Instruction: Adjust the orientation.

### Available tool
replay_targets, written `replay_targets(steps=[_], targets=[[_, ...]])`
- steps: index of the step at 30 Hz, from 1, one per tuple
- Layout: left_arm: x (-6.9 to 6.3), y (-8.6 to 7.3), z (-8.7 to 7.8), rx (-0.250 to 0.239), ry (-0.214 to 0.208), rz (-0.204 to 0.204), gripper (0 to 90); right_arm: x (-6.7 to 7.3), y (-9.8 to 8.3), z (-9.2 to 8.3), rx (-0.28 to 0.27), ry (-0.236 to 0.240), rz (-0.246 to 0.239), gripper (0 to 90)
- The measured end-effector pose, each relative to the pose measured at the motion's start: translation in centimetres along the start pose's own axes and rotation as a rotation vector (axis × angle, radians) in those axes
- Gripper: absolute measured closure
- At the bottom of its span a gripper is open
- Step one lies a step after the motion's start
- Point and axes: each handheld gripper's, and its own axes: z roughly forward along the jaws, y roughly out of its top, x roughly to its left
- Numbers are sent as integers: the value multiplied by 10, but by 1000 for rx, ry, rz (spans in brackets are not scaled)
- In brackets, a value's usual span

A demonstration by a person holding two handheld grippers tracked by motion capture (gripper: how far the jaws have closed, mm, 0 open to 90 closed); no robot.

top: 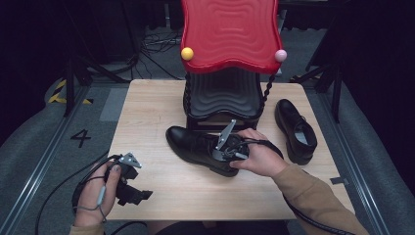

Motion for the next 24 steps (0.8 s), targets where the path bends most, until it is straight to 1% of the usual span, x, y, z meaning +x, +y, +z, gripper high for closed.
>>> replay_targets(steps=[1, 2, 6, 8, 9, 10, 12, 13, 14, 15, 16, 17, 18, 19, 20, 21, 23, 24], targets=[[0, 0, 0, 0, 0, 0, 182, 0, 0, 0, 0, 0, 0, 614], [0, 0, 0, 0, 0, 2, 182, 0, 1, 4, 8, 3, -1, 613], [1, 0, 1, 4, -2, -4, 183, -3, 3, 17, 42, 37, -5, 621], [1, 0, 2, 3, -1, 1, 183, -4, 3, 23, 62, 53, -2, 644], [0, 0, 2, 4, -2, -2, 183, -4, 3, 25, 70, 55, -9, 672], [0, 0, 2, 4, -4, -3, 183, -6, 3, 26, 79, 47, -27, 705], [1, 0, 3, 6, -3, 2, 183, -8, 4, 27, 94, 43, -32, 799], [1, 0, 3, 6, -3, 2, 183, -8, 4, 27, 94, 43, -32, 799], [1, 0, 3, 6, -3, 2, 183, -8, 5, 27, 87, 63, -31, 824], [1, 0, 2, 9, -1, 2, 183, -7, 5, 27, 91, 65, -28, 830], [1, -1, 2, 4, -1, 0, 183, -6, 6, 27, 97, 55, -46, 836], [1, -1, 1, 1, -2, -5, 183, -5, 6, 26, 92, 54, -49, 841], [1, -1, 1, 1, -1, -2, 183, -3, 7, 26, 84, 69, -46, 841], [1, -1, 0, 2, 0, -1, 183, -2, 7, 26, 74, 63, -63, 840], [1, -2, 0, 3, -1, -9, 183, 0, 7, 24, 72, 61, -54, 839], [1, -2, 1, 4, -1, -8, 183, 3, 8, 22, 59, 59, -66, 837], [1, -2, 1, 5, -1, -8, 184, 5, 9, 21, 55, 56, -63, 835], [1, -2, 1, 2, -2, -7, 184, 8, 10, 20, 54, 52, -70, 831]])
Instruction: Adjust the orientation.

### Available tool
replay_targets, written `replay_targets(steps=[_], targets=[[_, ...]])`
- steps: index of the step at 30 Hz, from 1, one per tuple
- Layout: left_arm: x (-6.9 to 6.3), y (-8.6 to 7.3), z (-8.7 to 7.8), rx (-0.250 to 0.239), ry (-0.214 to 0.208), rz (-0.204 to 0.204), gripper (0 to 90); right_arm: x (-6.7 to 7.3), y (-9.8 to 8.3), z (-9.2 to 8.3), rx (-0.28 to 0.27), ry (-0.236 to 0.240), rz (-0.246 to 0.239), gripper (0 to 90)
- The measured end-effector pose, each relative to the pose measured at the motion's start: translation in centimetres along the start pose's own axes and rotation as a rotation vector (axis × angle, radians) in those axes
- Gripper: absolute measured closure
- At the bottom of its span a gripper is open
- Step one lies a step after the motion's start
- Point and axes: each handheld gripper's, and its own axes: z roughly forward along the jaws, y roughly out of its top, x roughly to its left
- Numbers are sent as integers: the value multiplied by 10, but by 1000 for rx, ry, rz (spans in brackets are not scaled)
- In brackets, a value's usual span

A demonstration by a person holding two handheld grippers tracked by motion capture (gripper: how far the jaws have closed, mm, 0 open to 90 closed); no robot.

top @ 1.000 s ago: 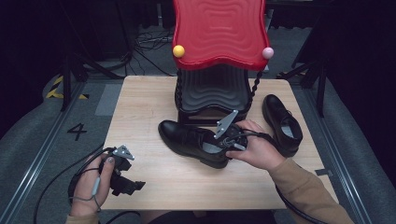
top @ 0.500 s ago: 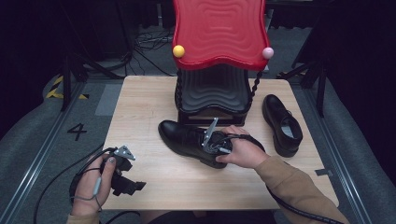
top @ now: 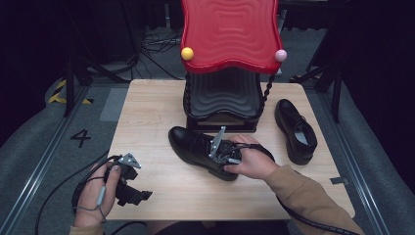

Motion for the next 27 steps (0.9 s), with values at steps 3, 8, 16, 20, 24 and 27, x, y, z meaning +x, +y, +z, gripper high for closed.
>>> replay_targets(steps=[3, 8, 16, 20, 24, 27], targets=[[0, 0, 0, 0, 1, 5, 183, 12, -1, -8, -34, 7, 4, 822], [0, 4, 0, -3, 2, 10, 183, 31, -11, -24, -90, 18, 11, 820], [-1, 10, 3, 4, -2, 33, 182, 57, -35, -48, -138, 12, 72, 804], [0, 15, 5, 4, -6, 42, 182, 64, -50, -53, -145, -22, 138, 797], [-1, 20, 7, 14, -10, 51, 183, 65, -61, -52, -143, -54, 188, 794], [-1, 23, 9, 14, -14, 64, 183, 64, -66, -49, -141, -65, 227, 794]])
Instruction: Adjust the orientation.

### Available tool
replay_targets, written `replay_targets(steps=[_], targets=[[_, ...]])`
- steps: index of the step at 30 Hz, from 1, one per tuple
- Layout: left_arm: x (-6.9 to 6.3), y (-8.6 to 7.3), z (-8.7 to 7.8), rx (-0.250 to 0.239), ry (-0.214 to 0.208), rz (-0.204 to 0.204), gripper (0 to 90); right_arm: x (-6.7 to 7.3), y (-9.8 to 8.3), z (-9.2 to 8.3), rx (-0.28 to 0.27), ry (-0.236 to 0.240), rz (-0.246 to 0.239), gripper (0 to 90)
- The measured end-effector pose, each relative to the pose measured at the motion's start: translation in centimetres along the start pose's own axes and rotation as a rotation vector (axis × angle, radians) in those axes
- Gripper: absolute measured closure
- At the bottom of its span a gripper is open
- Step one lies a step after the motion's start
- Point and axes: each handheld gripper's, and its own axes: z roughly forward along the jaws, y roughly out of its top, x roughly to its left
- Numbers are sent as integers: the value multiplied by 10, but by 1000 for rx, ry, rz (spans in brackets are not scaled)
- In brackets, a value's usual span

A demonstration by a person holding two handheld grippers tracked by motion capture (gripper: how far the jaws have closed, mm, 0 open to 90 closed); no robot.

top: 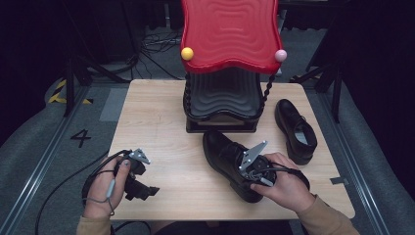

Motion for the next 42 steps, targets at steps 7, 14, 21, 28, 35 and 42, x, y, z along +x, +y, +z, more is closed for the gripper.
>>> replay_targets(steps=[7, 14, 21, 28, 35, 42], targets=[[0, 0, 0, 0, 0, 0, 183, -2, -7, 14, 27, -60, 80, 791], [1, 0, 1, 3, -3, -2, 183, 11, -3, 29, 58, -118, 94, 788], [1, 5, 4, 11, -10, 10, 183, 8, -2, 34, 6, 1, 120, 738], [4, 7, 5, 8, -9, 10, 184, 5, -2, 31, -21, 47, 135, 680], [1, 9, 5, 12, -7, 16, 183, 7, -6, 20, -80, 50, 121, 595], [1, 11, 6, 12, -6, 18, 180, -1, -17, -8, -174, 16, 138, 574]])
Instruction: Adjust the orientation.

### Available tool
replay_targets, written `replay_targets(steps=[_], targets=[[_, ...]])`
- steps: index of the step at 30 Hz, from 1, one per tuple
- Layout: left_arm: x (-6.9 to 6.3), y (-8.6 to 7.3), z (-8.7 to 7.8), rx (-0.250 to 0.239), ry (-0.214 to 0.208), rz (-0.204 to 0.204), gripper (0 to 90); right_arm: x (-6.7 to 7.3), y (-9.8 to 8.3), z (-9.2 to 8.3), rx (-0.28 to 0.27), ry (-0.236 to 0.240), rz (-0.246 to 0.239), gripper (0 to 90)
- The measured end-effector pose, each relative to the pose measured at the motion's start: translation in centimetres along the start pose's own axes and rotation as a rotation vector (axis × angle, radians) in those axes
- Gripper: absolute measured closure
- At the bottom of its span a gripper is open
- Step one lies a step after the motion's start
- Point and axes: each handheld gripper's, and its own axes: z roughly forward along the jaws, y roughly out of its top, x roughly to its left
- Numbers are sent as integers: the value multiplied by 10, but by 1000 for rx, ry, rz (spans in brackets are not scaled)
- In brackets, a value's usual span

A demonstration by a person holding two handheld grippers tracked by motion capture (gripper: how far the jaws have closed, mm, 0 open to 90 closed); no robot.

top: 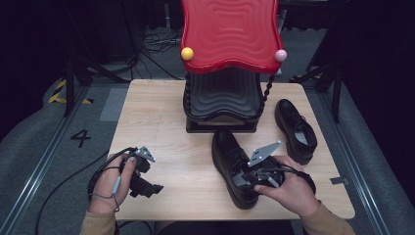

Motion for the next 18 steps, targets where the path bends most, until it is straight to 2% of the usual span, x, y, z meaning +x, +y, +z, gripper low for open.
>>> replay_targets(steps=[1, 4, 5, 6, 8, 10, 11, 13, 15, 18], targets=[[0, 0, 0, 2, -2, -1, 179, -3, -1, -4, -24, -10, -4, 573], [2, 0, 2, 4, -2, -5, 176, -14, -3, -18, -77, -37, 27, 544], [2, 0, 2, 4, -2, -5, 176, -14, -3, -18, -77, -37, 27, 544], [2, 0, 2, 6, -1, -4, 176, -26, -6, -28, -109, -88, 38, 525], [2, 0, 2, 7, -2, -4, 176, -31, -7, -31, -115, -104, 51, 525], [2, 1, 2, 5, -3, -4, 174, -47, -11, -42, -158, -136, 100, 518], [1, 2, 2, 2, -3, -8, 173, -57, -15, -48, -176, -171, 124, 514], [2, 3, 2, 0, 1, -2, 172, -70, -23, -56, -197, -225, 162, 515], [2, 3, 2, 1, -1, -1, 171, -79, -30, -60, -213, -256, 190, 515], [3, 4, 6, 12, -6, -3, 171, -93, -42, -59, -198, -296, 215, 516]])
